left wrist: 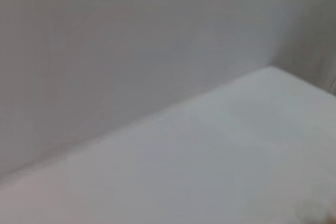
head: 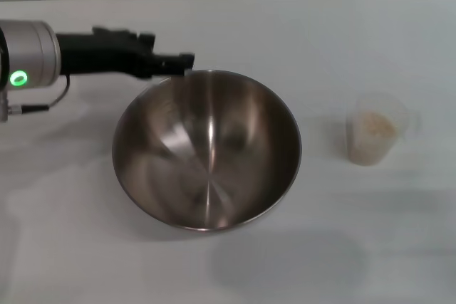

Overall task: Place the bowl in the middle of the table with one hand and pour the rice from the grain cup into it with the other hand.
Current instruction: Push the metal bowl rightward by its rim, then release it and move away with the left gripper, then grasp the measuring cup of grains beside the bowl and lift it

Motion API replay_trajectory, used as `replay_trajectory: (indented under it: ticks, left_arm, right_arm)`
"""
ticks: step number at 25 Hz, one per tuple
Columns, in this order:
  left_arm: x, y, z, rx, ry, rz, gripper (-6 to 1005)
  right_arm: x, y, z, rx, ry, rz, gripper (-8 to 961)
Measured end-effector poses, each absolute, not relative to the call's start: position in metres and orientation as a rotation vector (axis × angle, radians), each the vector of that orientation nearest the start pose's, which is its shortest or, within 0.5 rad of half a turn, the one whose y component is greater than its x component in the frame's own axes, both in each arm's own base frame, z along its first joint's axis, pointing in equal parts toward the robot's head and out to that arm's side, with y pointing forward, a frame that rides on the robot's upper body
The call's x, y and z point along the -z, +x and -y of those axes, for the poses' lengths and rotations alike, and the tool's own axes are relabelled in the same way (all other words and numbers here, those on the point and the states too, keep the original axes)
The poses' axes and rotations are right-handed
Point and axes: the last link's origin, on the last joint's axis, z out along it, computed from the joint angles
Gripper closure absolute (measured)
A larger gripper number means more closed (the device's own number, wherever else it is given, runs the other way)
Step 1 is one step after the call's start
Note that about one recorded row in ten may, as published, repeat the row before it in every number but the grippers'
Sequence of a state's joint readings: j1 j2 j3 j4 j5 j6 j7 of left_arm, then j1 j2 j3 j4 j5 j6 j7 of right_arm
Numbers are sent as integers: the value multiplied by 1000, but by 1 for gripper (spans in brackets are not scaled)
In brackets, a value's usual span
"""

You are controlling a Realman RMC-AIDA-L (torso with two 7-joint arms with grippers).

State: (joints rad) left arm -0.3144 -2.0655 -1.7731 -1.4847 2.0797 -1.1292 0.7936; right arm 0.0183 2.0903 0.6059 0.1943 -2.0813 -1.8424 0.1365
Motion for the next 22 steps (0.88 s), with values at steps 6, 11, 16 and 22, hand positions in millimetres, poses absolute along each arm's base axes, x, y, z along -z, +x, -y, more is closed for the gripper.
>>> replay_trajectory:
  ticks: [6,11,16,22]
  left_arm:
    - [-52,-173,-368,434,-2082,470,161]
    - [-55,-181,-355,425,-1631,239,163]
    - [-41,-199,-324,468,-1270,-3,162]
    - [-44,-251,-306,631,-1183,8,164]
  right_arm:
    - [-26,347,-163,-896,-1278,-324,152]
    - [-26,348,-162,-891,-1277,-326,151]
    - [-26,347,-161,-894,-1276,-319,151]
    - [-27,347,-157,-890,-1276,-308,152]
